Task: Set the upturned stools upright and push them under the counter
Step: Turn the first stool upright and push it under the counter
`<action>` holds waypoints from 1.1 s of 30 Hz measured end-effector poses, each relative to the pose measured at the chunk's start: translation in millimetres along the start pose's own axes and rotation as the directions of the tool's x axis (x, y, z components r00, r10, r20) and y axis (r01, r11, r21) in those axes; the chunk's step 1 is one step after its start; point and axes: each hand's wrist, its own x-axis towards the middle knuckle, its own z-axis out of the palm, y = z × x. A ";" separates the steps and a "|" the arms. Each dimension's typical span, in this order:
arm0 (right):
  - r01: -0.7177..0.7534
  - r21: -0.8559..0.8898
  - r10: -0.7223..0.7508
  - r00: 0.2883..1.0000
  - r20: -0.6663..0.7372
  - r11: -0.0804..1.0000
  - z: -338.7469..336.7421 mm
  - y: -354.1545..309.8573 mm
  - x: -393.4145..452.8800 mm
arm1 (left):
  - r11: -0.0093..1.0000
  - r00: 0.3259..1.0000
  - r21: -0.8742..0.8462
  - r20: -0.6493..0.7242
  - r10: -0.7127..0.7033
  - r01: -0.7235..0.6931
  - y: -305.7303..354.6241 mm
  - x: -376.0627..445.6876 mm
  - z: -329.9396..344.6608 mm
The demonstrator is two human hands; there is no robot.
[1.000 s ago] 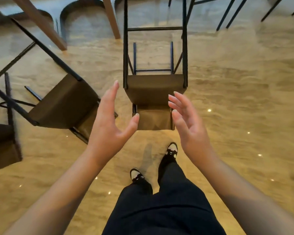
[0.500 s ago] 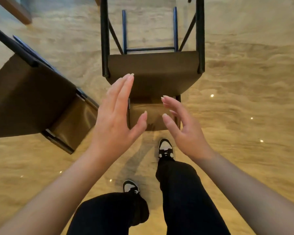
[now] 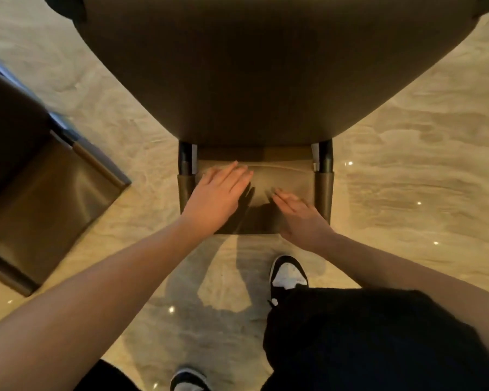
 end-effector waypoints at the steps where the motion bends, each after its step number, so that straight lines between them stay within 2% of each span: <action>1: 0.013 -0.049 -0.013 1.000 -0.004 0.999 13.5 4.8 7.7 | 0.999 0.999 0.034 0.036 -0.003 0.002 -2.5 4.7 19.7; 5: 0.044 -0.237 -0.031 0.998 0.058 0.970 58.3 17.2 26.7 | 0.997 0.989 0.078 0.146 -0.021 0.010 0.6 4.1 83.2; 9: 0.048 -0.325 -0.054 0.998 -0.011 0.944 84.7 20.3 31.1 | 0.991 0.952 0.116 0.291 -0.098 0.066 6.3 -3.7 126.8; 11: 0.059 -0.355 -0.070 0.997 -0.019 0.933 87.3 21.8 33.1 | 0.986 0.945 0.153 0.308 -0.107 0.061 6.7 -5.7 138.9; 14: 0.085 -0.405 -0.083 0.996 0.022 0.911 86.0 16.8 32.9 | 0.988 0.962 0.148 0.261 -0.074 0.036 6.6 -8.1 144.6; 17: 0.050 -0.412 -0.041 0.999 0.030 0.910 84.5 2.9 32.6 | 0.986 0.960 0.168 0.277 -0.043 -0.004 13.6 -11.6 142.8; 21: 0.031 -0.407 -0.020 0.999 0.031 0.913 81.9 -3.9 32.3 | 0.984 0.930 0.159 0.343 -0.134 0.083 31.8 -7.7 135.3; 27: 0.051 -0.431 -0.035 0.998 0.046 0.901 65.5 -7.9 21.2 | 0.985 0.878 0.109 0.449 -0.166 0.131 41.1 -3.7 107.2; 33: 0.052 -0.398 -0.021 0.997 0.081 0.916 -17.6 -26.7 -21.6 | 0.990 0.858 -0.004 0.499 -0.121 0.142 53.9 -13.1 19.1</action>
